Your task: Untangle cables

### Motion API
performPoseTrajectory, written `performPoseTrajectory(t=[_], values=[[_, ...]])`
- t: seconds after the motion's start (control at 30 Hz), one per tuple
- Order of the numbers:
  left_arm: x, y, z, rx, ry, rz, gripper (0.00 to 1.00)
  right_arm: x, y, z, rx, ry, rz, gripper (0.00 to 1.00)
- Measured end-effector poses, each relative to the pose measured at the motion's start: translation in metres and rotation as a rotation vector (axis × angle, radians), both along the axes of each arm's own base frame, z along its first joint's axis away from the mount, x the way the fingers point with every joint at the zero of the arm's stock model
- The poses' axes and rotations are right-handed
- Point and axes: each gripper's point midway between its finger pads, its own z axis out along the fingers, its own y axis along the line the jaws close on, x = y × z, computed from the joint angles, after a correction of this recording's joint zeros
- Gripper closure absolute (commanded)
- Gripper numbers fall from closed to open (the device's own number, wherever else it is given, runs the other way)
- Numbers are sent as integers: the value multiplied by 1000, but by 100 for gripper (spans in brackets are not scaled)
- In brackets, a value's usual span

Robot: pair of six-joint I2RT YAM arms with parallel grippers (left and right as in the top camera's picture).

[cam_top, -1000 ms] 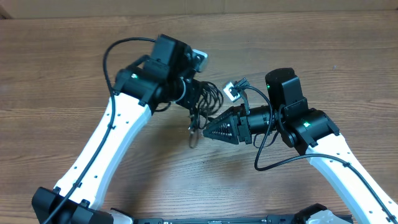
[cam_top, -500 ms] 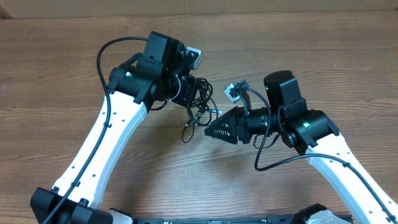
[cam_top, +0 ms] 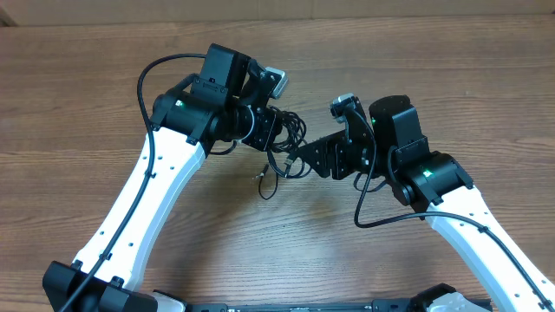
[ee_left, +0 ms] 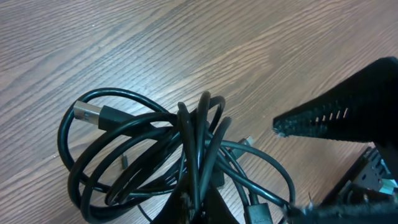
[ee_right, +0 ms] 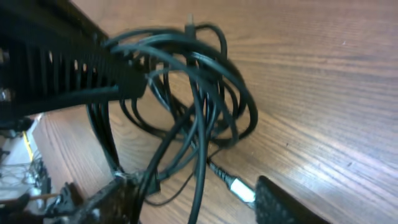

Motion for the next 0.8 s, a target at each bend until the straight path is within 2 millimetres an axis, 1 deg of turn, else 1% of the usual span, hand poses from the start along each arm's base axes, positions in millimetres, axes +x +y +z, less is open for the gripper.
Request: performPoseTrajectory(t=[0.03, 0.13, 0.37, 0.43, 0.6, 0.63, 0.73, 0.8], values=[[0, -1, 0, -2, 1, -2, 96, 1, 0, 1, 0, -8, 0, 48], [-3, -4, 0, -4, 1, -13, 96, 0, 1, 0, 1, -5, 7, 48], [-4, -7, 1, -9, 1, -20, 96, -18, 2, -8, 5, 82, 52, 50], [-4, -7, 1, -9, 1, -21, 96, -22, 2, -11, 2, 101, 58, 57], [-4, -7, 1, -9, 1, -21, 96, -27, 1, -14, -2, 120, 72, 93], [-4, -7, 1, -9, 1, -21, 96, -27, 1, -14, -1, 124, 68, 96], [-4, -7, 1, -9, 1, -21, 96, -27, -1, -16, -11, 133, 58, 96], [-4, -7, 1, -9, 1, -21, 96, -29, -5, -22, -35, 155, 41, 96]])
